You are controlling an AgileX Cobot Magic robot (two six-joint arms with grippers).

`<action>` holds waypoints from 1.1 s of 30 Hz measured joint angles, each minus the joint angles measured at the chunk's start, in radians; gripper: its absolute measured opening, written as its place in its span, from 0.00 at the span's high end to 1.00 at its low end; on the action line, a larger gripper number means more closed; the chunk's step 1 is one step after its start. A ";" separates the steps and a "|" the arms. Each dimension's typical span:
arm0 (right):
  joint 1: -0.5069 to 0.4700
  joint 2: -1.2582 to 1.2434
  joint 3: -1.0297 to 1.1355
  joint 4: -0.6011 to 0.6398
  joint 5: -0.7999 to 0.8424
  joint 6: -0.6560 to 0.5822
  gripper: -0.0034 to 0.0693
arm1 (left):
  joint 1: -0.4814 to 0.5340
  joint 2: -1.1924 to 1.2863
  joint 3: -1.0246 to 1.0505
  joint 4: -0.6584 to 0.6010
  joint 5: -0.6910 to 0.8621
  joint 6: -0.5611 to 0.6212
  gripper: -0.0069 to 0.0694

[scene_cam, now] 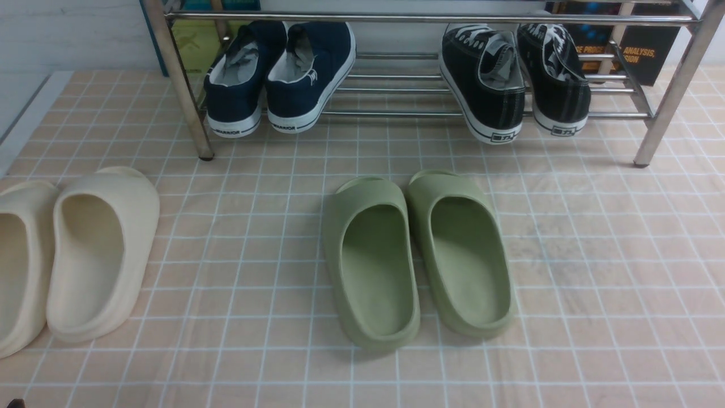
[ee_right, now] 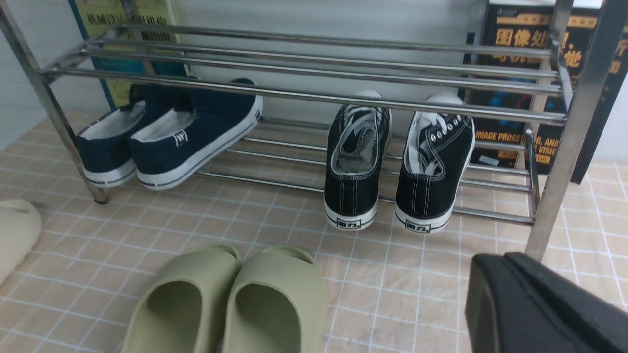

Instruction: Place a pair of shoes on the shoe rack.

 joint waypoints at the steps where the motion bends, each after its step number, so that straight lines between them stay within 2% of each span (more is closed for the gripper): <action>1: 0.000 -0.038 0.011 0.007 0.003 0.000 0.96 | 0.000 0.000 0.000 0.002 0.001 0.000 0.60; 12: 0.000 -0.258 0.028 0.018 0.022 0.000 0.95 | 0.000 0.000 0.000 0.003 0.001 0.000 0.60; 17: 0.000 -0.277 0.034 -0.039 0.017 0.000 0.96 | 0.000 0.000 0.000 0.003 0.001 0.000 0.60; 24: -0.015 -0.305 0.297 -0.157 -0.218 0.046 0.96 | 0.000 0.000 0.000 0.003 0.001 0.000 0.60; 29: -0.085 -0.395 0.675 -0.196 -0.481 0.093 0.96 | 0.000 0.000 0.000 0.003 0.001 0.000 0.60; 33: -0.133 -0.494 0.872 -0.280 -0.524 0.112 0.96 | 0.000 0.000 0.000 0.003 0.001 0.000 0.60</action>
